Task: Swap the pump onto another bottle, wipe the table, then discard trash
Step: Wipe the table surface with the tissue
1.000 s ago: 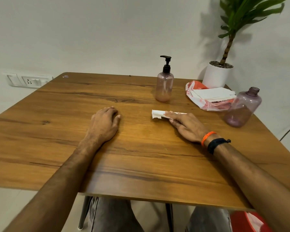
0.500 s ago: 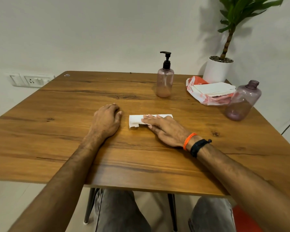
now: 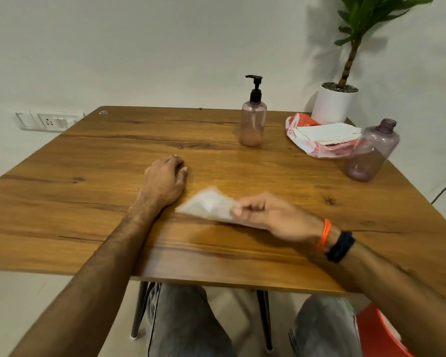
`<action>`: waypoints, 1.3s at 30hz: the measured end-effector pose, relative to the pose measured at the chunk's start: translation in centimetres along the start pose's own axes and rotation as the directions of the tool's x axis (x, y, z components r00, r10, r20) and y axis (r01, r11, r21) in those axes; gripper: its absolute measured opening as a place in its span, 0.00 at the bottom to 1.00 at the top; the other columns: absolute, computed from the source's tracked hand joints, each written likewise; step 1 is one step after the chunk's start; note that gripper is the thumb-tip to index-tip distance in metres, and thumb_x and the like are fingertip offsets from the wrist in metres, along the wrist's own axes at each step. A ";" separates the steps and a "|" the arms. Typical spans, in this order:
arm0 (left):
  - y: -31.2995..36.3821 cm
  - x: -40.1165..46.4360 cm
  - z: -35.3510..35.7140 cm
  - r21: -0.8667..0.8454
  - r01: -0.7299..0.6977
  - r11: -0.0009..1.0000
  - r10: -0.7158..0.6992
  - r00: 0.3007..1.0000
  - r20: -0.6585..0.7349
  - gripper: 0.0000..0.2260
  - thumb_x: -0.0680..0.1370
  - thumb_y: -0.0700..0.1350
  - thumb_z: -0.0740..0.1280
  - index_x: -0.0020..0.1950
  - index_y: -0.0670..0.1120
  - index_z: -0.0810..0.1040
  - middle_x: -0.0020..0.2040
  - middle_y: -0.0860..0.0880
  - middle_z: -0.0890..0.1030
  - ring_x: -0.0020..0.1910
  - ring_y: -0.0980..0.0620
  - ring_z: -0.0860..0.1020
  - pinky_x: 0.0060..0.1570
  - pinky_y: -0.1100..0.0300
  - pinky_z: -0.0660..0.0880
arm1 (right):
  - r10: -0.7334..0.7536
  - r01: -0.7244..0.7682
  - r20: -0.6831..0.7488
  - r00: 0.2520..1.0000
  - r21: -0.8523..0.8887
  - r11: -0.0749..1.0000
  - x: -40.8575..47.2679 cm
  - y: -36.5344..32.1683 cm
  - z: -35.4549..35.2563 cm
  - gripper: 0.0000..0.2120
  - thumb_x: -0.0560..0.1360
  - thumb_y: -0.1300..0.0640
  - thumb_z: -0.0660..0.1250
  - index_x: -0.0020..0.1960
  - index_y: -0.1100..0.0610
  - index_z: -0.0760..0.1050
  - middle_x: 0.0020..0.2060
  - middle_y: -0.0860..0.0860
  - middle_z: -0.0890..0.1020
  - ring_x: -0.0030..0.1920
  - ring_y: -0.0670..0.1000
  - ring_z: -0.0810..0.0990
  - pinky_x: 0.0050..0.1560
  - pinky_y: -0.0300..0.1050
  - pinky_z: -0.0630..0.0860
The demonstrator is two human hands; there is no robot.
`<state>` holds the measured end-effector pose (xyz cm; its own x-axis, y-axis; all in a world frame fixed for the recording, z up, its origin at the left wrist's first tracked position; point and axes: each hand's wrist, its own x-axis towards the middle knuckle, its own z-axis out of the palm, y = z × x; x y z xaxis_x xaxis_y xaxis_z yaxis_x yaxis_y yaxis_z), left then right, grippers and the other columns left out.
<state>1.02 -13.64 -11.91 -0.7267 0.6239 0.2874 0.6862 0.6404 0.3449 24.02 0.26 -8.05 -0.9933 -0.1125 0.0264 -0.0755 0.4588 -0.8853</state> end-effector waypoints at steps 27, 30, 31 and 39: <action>-0.3 0.3 0.4 -0.021 -0.003 1.000 0.003 1.000 -0.017 0.18 0.80 0.49 0.60 0.66 0.43 0.75 0.69 0.44 0.75 0.69 0.44 0.71 0.69 0.49 0.66 | 0.115 -0.181 -0.143 0.983 -0.642 0.745 8.4 2.9 -2.7 0.20 0.84 0.57 0.51 0.76 0.53 0.62 0.78 0.51 0.59 0.78 0.49 0.54 0.78 0.42 0.44; -0.2 0.3 0.3 -0.012 0.002 1.000 -0.002 1.000 -0.018 0.18 0.80 0.50 0.60 0.67 0.43 0.75 0.69 0.44 0.75 0.69 0.44 0.71 0.69 0.48 0.66 | 0.089 -0.108 -0.062 0.994 -0.602 0.791 7.8 2.4 -1.6 0.20 0.84 0.57 0.52 0.75 0.52 0.64 0.77 0.49 0.61 0.78 0.49 0.55 0.78 0.46 0.46; -0.2 0.3 0.3 -0.012 0.005 1.000 -0.005 1.000 -0.017 0.18 0.80 0.50 0.60 0.67 0.43 0.75 0.69 0.44 0.75 0.69 0.44 0.71 0.69 0.48 0.66 | 0.070 -0.073 -0.029 0.997 -0.593 0.802 7.4 2.3 -1.3 0.20 0.84 0.58 0.52 0.75 0.52 0.64 0.77 0.49 0.62 0.78 0.48 0.55 0.78 0.44 0.47; 0.0 0.2 0.1 -0.007 0.003 1.000 -0.004 1.000 -0.015 0.18 0.80 0.48 0.61 0.66 0.41 0.76 0.68 0.42 0.76 0.67 0.42 0.72 0.67 0.48 0.68 | -0.020 0.076 0.131 0.991 -0.442 0.894 4.1 1.6 -0.7 0.19 0.82 0.62 0.57 0.72 0.53 0.70 0.72 0.47 0.70 0.75 0.44 0.63 0.78 0.45 0.52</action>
<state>0.92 -13.46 -11.97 -0.7295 0.6148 0.2996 0.6835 0.6393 0.3523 19.71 1.20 -9.05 -0.9716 -0.2358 -0.0171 -0.1818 0.7913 -0.5837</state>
